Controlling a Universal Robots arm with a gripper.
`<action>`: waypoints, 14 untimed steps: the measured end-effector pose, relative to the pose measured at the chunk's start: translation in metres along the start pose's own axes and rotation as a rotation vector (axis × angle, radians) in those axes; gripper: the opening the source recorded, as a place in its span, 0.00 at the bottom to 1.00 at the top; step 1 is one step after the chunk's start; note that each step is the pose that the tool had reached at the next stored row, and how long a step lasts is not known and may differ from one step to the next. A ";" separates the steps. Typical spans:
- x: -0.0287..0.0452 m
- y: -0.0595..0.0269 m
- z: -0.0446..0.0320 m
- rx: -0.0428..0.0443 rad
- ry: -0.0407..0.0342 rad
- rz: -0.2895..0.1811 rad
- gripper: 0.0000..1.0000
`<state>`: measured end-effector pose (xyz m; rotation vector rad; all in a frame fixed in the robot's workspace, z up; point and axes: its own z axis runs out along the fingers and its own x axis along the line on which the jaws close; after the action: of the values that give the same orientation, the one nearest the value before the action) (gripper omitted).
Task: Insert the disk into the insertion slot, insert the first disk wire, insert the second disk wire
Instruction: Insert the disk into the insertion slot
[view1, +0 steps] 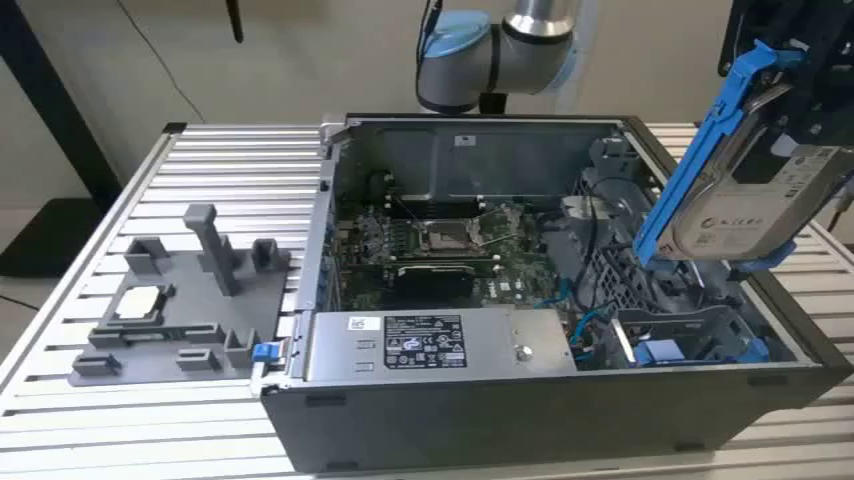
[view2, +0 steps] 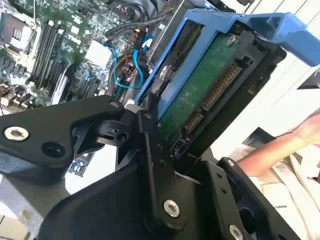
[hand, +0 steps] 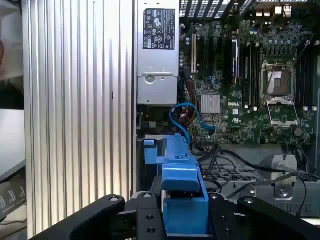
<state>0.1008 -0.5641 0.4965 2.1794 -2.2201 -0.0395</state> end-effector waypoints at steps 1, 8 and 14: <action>0.0000 0.0000 0.0000 0.0000 0.0000 0.000 0.00; -0.0001 -0.0027 -0.0001 0.0000 0.0001 0.000 0.00; -0.0001 -0.0043 -0.0002 0.0000 0.0001 0.000 0.00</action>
<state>0.1051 -0.5641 0.4965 2.1793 -2.2202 -0.0394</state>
